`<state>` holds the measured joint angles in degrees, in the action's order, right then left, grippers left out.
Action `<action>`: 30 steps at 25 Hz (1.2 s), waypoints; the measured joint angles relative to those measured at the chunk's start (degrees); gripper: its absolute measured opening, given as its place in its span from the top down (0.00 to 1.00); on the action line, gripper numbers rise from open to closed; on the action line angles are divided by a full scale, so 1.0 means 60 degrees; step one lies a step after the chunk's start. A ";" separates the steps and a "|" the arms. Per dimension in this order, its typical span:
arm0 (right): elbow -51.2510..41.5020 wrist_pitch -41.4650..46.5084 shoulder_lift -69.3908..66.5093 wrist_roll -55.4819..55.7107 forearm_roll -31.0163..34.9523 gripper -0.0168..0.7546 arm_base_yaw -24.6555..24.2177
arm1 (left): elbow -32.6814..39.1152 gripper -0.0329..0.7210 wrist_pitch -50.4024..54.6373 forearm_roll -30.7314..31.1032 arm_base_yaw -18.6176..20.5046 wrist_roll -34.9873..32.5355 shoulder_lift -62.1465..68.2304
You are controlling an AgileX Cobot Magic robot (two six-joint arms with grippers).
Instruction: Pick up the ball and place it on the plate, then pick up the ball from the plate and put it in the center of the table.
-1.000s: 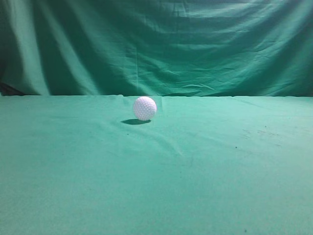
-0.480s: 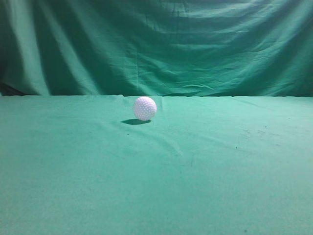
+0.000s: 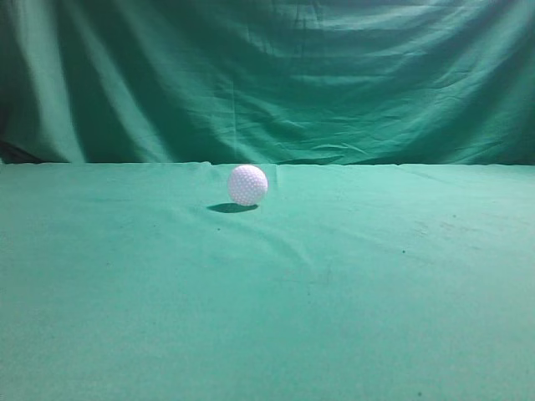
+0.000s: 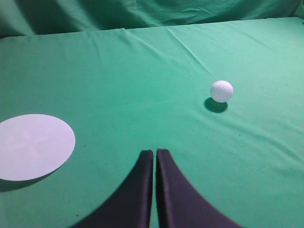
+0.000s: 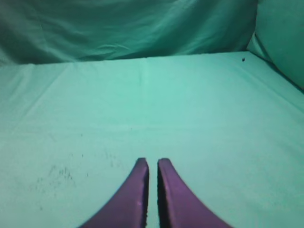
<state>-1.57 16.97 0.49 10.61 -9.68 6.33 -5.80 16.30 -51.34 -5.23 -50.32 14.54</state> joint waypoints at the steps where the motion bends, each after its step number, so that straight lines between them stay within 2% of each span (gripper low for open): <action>1: 0.0000 0.0151 0.0000 0.0000 0.0000 0.89 0.0000 | 0.0000 0.96 0.0000 0.0000 0.0000 0.0000 0.0000; 7: 0.0000 0.0704 0.0000 -0.0231 -0.0035 0.89 0.0000 | 0.0000 0.96 0.0000 0.0000 0.0000 0.0000 0.0000; 30: 0.0000 0.0774 0.0000 -0.0192 -0.0019 0.89 0.0000 | 0.0021 0.96 0.0000 0.0000 0.0000 -0.0017 -0.0292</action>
<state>-1.57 21.61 0.49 9.46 -9.79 6.33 -5.68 16.30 -51.34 -5.23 -50.42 12.79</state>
